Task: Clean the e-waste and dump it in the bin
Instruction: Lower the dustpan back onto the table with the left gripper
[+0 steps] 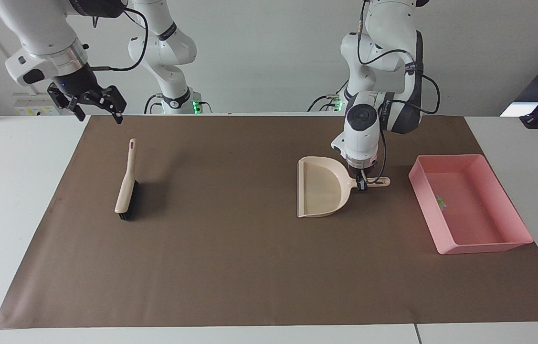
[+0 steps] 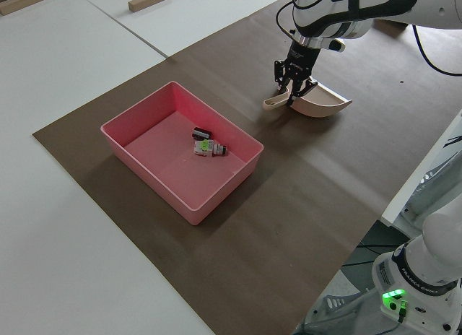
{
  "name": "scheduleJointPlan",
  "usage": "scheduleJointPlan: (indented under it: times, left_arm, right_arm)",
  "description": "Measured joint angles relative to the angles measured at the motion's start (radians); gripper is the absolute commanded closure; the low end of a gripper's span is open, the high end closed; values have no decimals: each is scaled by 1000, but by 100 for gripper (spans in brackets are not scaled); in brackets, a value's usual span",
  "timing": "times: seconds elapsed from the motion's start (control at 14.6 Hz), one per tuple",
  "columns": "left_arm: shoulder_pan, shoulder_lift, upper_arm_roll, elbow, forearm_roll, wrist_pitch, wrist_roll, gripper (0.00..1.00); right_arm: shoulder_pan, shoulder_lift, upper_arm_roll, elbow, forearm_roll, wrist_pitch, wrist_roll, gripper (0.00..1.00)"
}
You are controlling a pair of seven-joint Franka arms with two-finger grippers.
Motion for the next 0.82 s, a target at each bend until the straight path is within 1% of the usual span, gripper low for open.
scheduleJointPlan:
  times: [0.14,0.21,0.27,0.41,0.48,0.69,0.82]
  left_arm:
    - [1,0,3,-5,0,0,0,100]
    - [2,0,3,-7,0,0,0,98]
    - [3,0,4,-8,0,0,0,87]
    - [4,0,4,-8,0,-2,0,61]
    - [5,-1,4,-7,0,-8,-2,40]
    - [7,-15,5,19,0,-113,-8,28]
    - [8,-34,6,57,0,-151,-19,16]
  right_arm:
    - [1,0,0,3,-3,0,0,1]
    - [1,0,1,4,-3,0,0,1]
    - [1,0,1,4,-3,0,0,1]
    - [1,0,2,4,-3,0,0,1]
    - [1,0,2,4,-3,0,0,1]
    - [1,0,2,4,-3,0,0,1]
    - [1,0,2,4,-3,0,0,1]
